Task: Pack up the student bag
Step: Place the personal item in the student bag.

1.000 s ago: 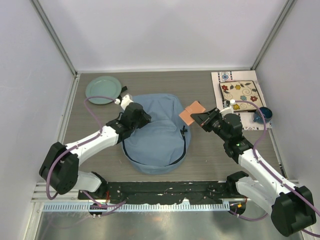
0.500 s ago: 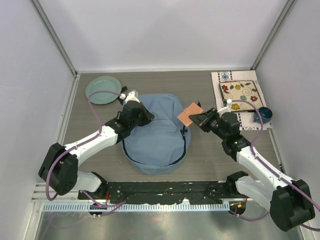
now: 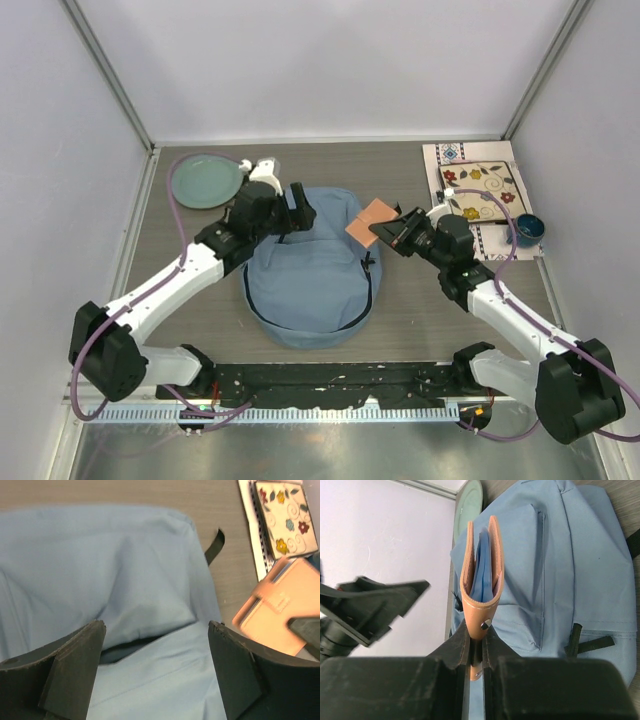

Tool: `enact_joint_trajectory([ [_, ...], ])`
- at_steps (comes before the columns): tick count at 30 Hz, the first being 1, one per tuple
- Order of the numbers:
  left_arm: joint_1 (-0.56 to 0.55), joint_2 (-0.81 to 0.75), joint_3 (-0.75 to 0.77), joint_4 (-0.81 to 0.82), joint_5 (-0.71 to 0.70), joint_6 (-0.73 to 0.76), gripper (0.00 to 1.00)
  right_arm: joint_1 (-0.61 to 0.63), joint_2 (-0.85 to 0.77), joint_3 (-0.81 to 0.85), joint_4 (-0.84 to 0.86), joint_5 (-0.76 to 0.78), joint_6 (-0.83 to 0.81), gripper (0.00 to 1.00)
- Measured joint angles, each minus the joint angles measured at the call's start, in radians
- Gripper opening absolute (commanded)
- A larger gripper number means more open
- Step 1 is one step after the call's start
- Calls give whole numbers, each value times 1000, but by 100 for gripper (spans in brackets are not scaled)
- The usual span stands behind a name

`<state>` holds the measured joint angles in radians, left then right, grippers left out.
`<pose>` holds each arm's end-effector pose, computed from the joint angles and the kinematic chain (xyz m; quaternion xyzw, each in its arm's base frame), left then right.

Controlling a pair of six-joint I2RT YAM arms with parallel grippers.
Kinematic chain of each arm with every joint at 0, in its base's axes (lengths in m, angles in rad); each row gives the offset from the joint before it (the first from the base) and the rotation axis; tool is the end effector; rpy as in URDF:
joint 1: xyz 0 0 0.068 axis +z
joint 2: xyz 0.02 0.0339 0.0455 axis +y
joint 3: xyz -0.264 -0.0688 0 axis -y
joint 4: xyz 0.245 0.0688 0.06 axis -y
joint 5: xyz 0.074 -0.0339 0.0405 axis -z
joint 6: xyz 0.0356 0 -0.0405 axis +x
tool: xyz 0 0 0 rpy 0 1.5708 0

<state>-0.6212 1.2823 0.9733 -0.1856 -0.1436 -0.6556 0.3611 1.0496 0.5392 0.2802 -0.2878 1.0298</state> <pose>0.2410 -0.1662 0.2974 -0.0515 0.8557 -0.2552 0.4472 0.2181 0.0932 0.2504 0.1703 0.7618 0.4802 0.4000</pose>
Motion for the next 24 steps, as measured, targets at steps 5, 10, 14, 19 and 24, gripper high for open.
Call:
enact_joint_trajectory([
  [5,3,74,192,-63,-15,171,86,6,0,0,2,-3,0,1],
  [10,4,202,278,-113,54,312,83,10,0,0,2,-3,0,1],
  [14,4,281,287,-185,103,383,82,10,-1,0,-2,-1,-3,1],
  [19,4,333,287,-244,139,422,80,10,-3,0,-8,2,-5,1],
  [24,4,346,303,-262,145,433,75,10,-3,0,-16,4,-5,2],
])
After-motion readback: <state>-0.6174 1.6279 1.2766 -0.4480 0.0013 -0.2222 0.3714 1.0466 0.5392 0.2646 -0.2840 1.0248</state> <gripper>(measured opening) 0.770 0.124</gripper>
